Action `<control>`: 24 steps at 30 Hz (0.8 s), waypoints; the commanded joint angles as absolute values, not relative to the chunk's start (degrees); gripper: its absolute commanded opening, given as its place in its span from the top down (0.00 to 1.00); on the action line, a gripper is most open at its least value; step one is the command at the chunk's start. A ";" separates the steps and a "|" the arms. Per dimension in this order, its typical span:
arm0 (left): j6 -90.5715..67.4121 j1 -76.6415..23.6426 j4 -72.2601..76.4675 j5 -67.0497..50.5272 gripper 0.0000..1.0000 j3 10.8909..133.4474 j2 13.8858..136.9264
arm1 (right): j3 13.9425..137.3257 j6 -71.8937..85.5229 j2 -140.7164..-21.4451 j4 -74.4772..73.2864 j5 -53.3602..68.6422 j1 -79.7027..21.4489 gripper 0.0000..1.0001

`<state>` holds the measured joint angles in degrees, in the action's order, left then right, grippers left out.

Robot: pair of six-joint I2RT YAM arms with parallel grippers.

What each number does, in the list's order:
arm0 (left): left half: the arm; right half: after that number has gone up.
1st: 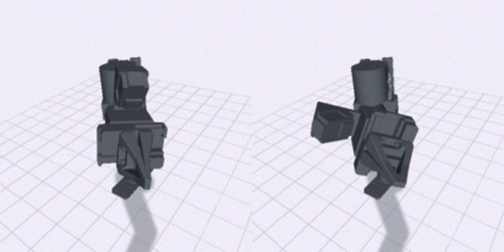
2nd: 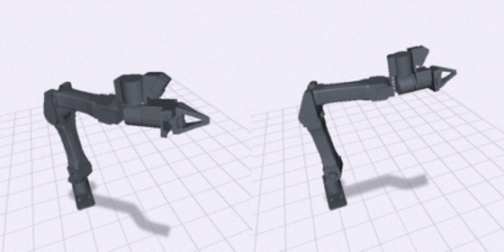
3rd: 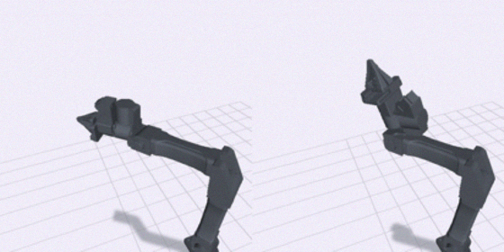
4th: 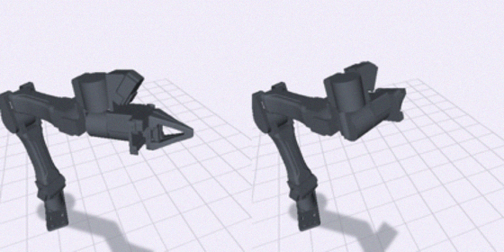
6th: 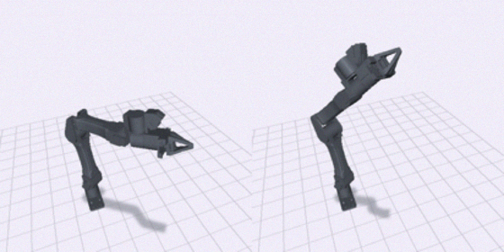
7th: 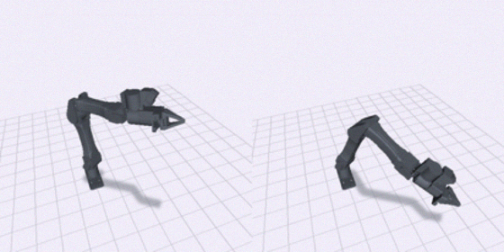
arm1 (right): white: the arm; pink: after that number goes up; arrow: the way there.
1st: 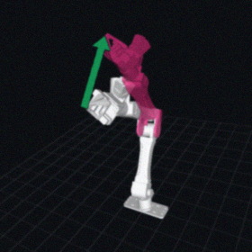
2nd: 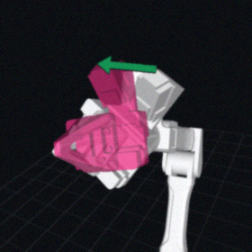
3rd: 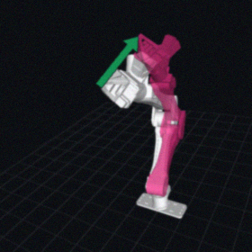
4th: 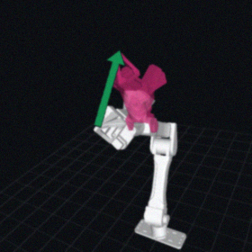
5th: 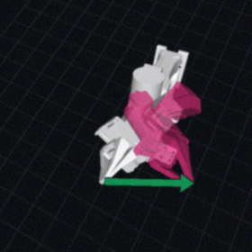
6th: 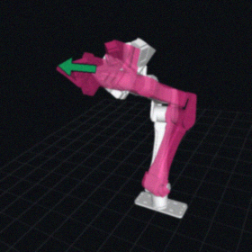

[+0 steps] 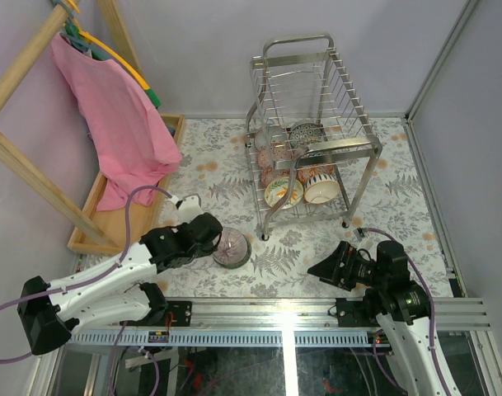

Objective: Load the bowls into the dish rack
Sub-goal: Pick up the bowl from the center of the board.

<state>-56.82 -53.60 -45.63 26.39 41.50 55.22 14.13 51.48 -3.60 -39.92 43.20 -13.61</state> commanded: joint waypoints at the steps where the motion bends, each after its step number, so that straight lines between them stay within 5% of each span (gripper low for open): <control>1: -55.98 -53.81 -45.76 30.02 1.00 43.24 55.48 | 14.85 53.25 -3.87 -39.44 46.33 -13.45 0.01; 24: -52.83 -54.21 -49.83 31.04 1.00 50.31 65.08 | 16.32 53.07 -1.96 -42.05 46.15 -13.51 0.00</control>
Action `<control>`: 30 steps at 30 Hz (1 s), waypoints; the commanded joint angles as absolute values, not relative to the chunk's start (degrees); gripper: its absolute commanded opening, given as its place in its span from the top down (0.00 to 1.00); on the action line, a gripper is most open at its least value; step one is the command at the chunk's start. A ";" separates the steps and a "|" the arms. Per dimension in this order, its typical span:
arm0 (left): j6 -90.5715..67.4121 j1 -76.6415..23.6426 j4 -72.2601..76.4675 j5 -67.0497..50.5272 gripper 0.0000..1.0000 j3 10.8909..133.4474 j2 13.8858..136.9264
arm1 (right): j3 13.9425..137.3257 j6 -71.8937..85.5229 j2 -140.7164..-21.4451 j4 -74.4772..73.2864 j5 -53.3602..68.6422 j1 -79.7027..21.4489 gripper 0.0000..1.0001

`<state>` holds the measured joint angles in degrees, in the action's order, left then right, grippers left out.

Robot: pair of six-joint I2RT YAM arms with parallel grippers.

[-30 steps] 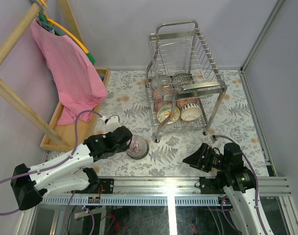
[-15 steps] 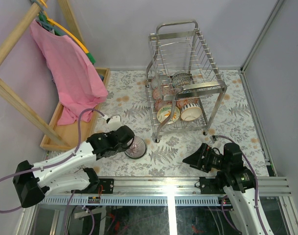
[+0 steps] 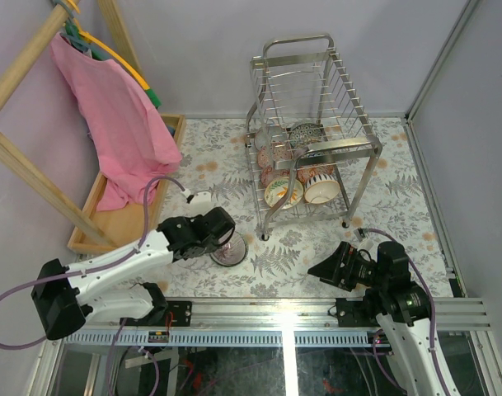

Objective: Load the bowls into the dish rack
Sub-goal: Pick up the bowl from the center of the board.

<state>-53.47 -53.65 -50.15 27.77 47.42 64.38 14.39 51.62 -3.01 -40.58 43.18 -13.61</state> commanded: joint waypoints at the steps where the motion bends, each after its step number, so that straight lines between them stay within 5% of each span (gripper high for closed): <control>1: -52.78 -54.27 -50.07 31.13 1.00 50.50 65.35 | 16.15 53.15 -1.86 -41.93 46.21 -13.46 0.01; 30: -53.69 -54.90 -51.69 32.73 0.78 50.33 70.17 | 14.16 53.35 -1.85 -40.17 46.93 -13.46 0.00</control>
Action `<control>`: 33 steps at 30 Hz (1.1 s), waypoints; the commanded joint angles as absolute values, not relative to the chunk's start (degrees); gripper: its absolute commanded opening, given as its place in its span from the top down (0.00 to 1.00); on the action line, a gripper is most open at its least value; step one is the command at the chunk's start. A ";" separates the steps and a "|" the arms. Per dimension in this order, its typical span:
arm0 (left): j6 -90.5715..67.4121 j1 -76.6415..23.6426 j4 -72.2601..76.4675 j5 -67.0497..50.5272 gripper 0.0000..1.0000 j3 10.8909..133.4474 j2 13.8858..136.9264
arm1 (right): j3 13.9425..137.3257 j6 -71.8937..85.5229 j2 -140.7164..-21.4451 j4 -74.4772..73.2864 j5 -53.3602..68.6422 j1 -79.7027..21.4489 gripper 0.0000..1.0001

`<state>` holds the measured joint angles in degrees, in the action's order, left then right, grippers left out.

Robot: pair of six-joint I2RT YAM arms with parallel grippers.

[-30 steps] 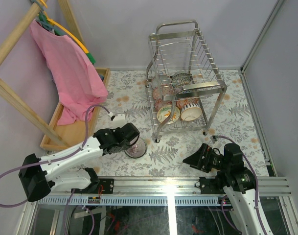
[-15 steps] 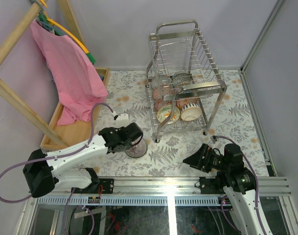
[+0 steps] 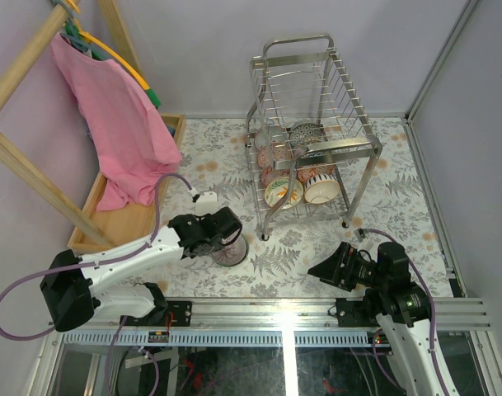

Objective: Load the bowls into the dish rack
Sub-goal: Pick up the bowl from the center of the board.

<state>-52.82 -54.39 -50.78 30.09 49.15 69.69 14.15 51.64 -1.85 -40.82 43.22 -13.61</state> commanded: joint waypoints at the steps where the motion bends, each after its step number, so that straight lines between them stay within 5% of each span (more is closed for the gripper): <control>1: -53.70 -54.89 -51.68 32.82 0.78 50.24 70.22 | 14.17 53.35 -1.89 -40.17 46.93 -13.48 0.01; 25: -54.40 -54.85 -49.78 31.68 0.75 46.66 72.46 | 14.32 53.35 -1.00 -41.17 47.20 -13.45 0.00; 33: -53.97 -54.87 -48.09 30.91 0.92 46.45 74.04 | 14.50 53.55 -0.37 -41.73 47.07 -13.45 0.00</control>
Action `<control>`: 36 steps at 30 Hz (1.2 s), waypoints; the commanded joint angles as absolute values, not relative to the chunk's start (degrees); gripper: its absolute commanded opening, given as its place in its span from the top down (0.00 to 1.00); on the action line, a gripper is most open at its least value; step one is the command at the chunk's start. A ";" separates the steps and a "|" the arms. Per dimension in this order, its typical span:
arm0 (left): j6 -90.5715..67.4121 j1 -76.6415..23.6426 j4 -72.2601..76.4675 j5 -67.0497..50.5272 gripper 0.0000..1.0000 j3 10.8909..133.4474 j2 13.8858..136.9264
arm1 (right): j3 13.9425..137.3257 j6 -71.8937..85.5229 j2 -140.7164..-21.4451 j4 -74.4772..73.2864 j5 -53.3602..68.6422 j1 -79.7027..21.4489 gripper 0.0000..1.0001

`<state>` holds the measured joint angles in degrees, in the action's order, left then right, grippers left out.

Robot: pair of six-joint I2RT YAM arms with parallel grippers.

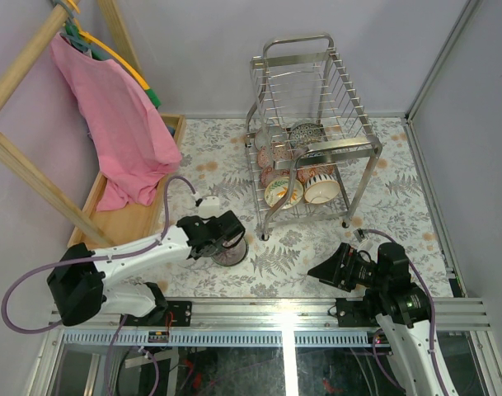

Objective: Load the bowls into the dish rack
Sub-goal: Pick up the bowl from the center of the board.

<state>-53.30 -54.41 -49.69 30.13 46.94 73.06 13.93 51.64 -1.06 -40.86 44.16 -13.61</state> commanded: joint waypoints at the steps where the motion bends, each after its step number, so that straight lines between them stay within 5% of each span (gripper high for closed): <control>1: -53.94 -54.91 -48.08 30.87 0.96 46.54 74.19 | 14.58 53.58 -0.35 -41.78 47.03 -13.47 0.01; 23: -52.49 -54.96 -49.50 26.56 1.00 52.75 63.06 | 20.17 54.49 -8.75 -31.77 51.99 -13.46 0.04; 36: -52.31 -62.87 -45.43 19.55 1.00 60.44 64.17 | 44.83 36.59 -32.25 -41.63 48.09 -13.49 0.12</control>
